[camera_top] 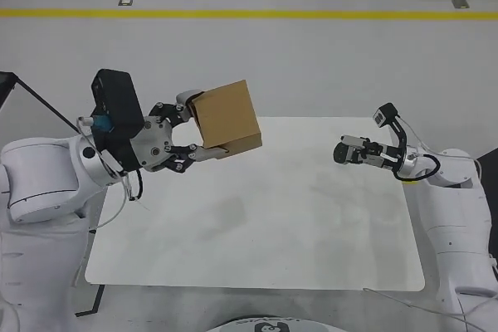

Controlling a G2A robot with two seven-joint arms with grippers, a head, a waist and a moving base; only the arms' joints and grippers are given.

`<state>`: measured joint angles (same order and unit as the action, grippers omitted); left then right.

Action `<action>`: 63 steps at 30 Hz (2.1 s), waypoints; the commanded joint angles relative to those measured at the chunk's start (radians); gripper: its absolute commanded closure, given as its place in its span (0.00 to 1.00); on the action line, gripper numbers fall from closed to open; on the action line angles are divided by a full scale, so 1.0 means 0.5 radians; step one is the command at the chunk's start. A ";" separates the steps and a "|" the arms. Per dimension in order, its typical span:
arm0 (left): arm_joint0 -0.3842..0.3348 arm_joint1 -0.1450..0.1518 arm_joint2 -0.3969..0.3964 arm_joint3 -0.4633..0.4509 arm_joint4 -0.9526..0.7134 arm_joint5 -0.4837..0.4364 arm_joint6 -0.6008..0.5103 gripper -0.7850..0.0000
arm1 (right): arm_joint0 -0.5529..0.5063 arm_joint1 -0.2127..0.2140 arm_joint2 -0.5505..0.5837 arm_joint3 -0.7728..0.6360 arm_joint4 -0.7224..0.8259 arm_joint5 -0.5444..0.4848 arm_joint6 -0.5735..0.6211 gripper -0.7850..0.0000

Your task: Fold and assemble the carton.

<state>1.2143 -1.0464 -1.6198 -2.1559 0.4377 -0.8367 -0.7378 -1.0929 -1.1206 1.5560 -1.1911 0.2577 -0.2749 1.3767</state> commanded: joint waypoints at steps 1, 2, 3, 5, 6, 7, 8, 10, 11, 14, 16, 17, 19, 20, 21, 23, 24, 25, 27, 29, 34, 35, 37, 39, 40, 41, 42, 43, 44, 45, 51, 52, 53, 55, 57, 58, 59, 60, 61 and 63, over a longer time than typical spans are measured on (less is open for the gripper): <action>-0.020 0.016 -0.068 0.036 -0.081 -0.074 -0.019 1.00 | 0.000 0.000 0.000 0.000 0.000 0.000 0.000 0.00; -0.028 0.024 -0.097 0.043 -0.130 -0.116 -0.032 1.00 | 0.000 0.000 0.000 0.000 0.000 0.000 0.000 0.00; -0.033 0.034 -0.128 0.055 -0.175 -0.145 -0.049 1.00 | 0.000 0.000 0.000 0.000 0.000 0.000 0.000 0.00; -0.037 0.053 -0.181 0.077 -0.273 -0.195 -0.088 1.00 | 0.000 0.000 0.000 0.000 0.000 0.000 0.000 0.00; -0.037 0.062 -0.207 0.090 -0.313 -0.214 -0.111 1.00 | 0.000 0.000 0.000 0.000 0.000 0.000 0.000 0.00; -0.035 0.071 -0.223 0.098 -0.355 -0.244 -0.131 1.00 | 0.000 0.000 0.000 0.000 0.000 0.000 0.000 0.00; -0.029 0.081 -0.234 0.111 -0.396 -0.275 -0.151 1.00 | 0.000 0.000 0.000 0.000 0.000 0.000 0.000 0.00; -0.027 0.084 -0.240 0.116 -0.402 -0.282 -0.161 1.00 | 0.000 0.000 0.000 0.000 0.000 0.000 0.000 0.00; -0.027 0.084 -0.240 0.116 -0.402 -0.282 -0.161 1.00 | 0.000 0.000 0.000 0.000 0.000 0.000 0.000 0.00; -0.027 0.084 -0.240 0.116 -0.402 -0.282 -0.161 1.00 | 0.000 0.000 0.000 0.000 0.000 0.000 0.000 0.00; -0.027 0.084 -0.240 0.116 -0.402 -0.282 -0.161 1.00 | 0.000 0.000 0.000 0.000 0.000 0.000 0.000 0.00; -0.027 0.084 -0.240 0.116 -0.402 -0.282 -0.161 1.00 | 0.000 0.000 0.000 0.000 0.000 0.000 0.000 0.00; -0.027 0.084 -0.240 0.116 -0.402 -0.282 -0.161 1.00 | 0.000 0.000 0.000 0.000 0.000 0.000 0.000 0.00; -0.027 0.084 -0.240 0.116 -0.402 -0.282 -0.161 1.00 | 0.000 0.000 0.000 0.000 0.000 0.000 0.000 0.00; -0.024 0.084 -0.239 0.098 -0.392 -0.268 -0.130 1.00 | 0.000 0.000 0.000 0.000 0.000 0.000 0.000 0.00; -0.043 0.086 -0.235 0.056 -0.335 -0.327 -0.081 1.00 | 0.000 0.000 0.000 0.000 0.000 0.000 0.000 0.00; -0.060 0.089 -0.224 0.033 -0.295 -0.351 -0.074 1.00 | 0.000 0.000 0.000 0.000 0.000 0.000 0.000 0.00; -0.079 0.093 -0.205 0.004 -0.263 -0.351 -0.060 1.00 | 0.000 0.000 0.000 0.000 0.000 0.000 0.000 0.00; -0.119 0.102 -0.157 -0.051 -0.203 -0.351 -0.025 1.00 | 0.000 0.000 0.000 0.000 0.000 0.000 0.000 0.00; -0.158 0.115 -0.104 -0.114 -0.118 -0.351 0.004 1.00 | 0.000 0.000 0.000 0.000 0.000 0.000 0.000 0.00; -0.217 0.141 -0.058 -0.145 0.077 -0.351 0.164 1.00 | 0.000 0.000 0.000 0.000 0.000 0.000 0.000 0.00; -0.217 0.141 -0.058 -0.145 0.077 -0.351 0.164 1.00 | 0.000 0.000 0.000 0.000 0.000 0.000 0.000 0.00; -0.217 0.141 -0.058 -0.145 0.077 -0.351 0.164 1.00 | 0.000 0.000 0.000 0.000 0.000 0.000 0.000 0.00; -0.217 0.141 -0.058 -0.145 0.077 -0.351 0.164 1.00 | 0.000 0.000 0.000 0.000 0.000 0.000 0.000 0.00; -0.217 0.141 -0.058 -0.145 0.077 -0.351 0.164 1.00 | 0.000 0.000 0.000 0.000 0.000 0.000 0.000 0.00; -0.208 0.140 -0.055 -0.150 0.074 -0.332 0.187 1.00 | 0.000 0.000 0.000 0.000 0.000 0.000 0.000 0.00; -0.203 0.136 -0.048 -0.181 0.047 -0.331 0.266 1.00 | 0.000 0.000 0.000 0.000 0.000 0.000 0.000 0.00; -0.219 0.134 -0.063 -0.213 0.082 -0.351 0.329 1.00 | 0.000 0.000 0.000 0.000 0.000 0.000 0.000 0.00; -0.242 0.137 -0.054 -0.289 0.172 -0.351 0.342 1.00 | 0.000 0.000 0.000 0.000 0.000 0.000 0.000 0.00; -0.264 0.141 -0.031 -0.348 0.257 -0.351 0.370 1.00 | 0.000 0.000 0.000 0.000 0.000 0.000 0.000 0.00; -0.351 0.177 0.075 -0.388 0.842 -0.351 0.780 1.00 | 0.000 0.000 0.000 0.000 0.000 0.000 0.000 0.00; -0.352 0.188 0.096 -0.388 0.982 -0.351 0.840 1.00 | 0.000 0.000 0.000 0.000 0.000 0.000 0.000 0.00; -0.348 0.197 0.110 -0.388 1.085 -0.351 0.940 1.00 | 0.000 0.000 0.000 0.000 0.000 0.000 0.000 0.00; -0.327 0.207 0.093 -0.372 1.279 -0.351 1.128 1.00 | 0.000 0.000 0.000 0.000 0.000 0.000 0.000 0.00; -0.327 0.207 0.093 -0.372 1.279 -0.351 1.128 1.00 | 0.000 0.000 0.000 0.000 0.000 0.000 0.000 0.00; -0.327 0.207 0.093 -0.372 1.279 -0.351 1.128 1.00 | 0.000 0.000 0.000 0.000 0.000 0.000 0.000 0.00; -0.327 0.207 0.093 -0.372 1.279 -0.351 1.128 1.00 | 0.000 0.000 0.000 0.000 0.000 0.000 0.000 0.00; -0.327 0.207 0.093 -0.372 1.279 -0.351 1.128 1.00 | 0.000 0.000 0.000 0.000 0.000 0.000 0.000 0.00; -0.327 0.207 0.093 -0.372 1.279 -0.351 1.128 1.00 | 0.000 0.000 0.000 0.000 0.000 0.000 0.000 0.00; -0.322 0.207 0.096 -0.375 1.279 -0.348 1.129 1.00 | 0.000 0.000 0.000 0.000 0.000 0.000 0.000 0.00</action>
<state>1.0511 -0.9429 -1.5730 -2.3422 1.0764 -1.0122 -0.1748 -1.0929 -1.1206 1.5560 -1.1911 0.2577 -0.2749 1.3767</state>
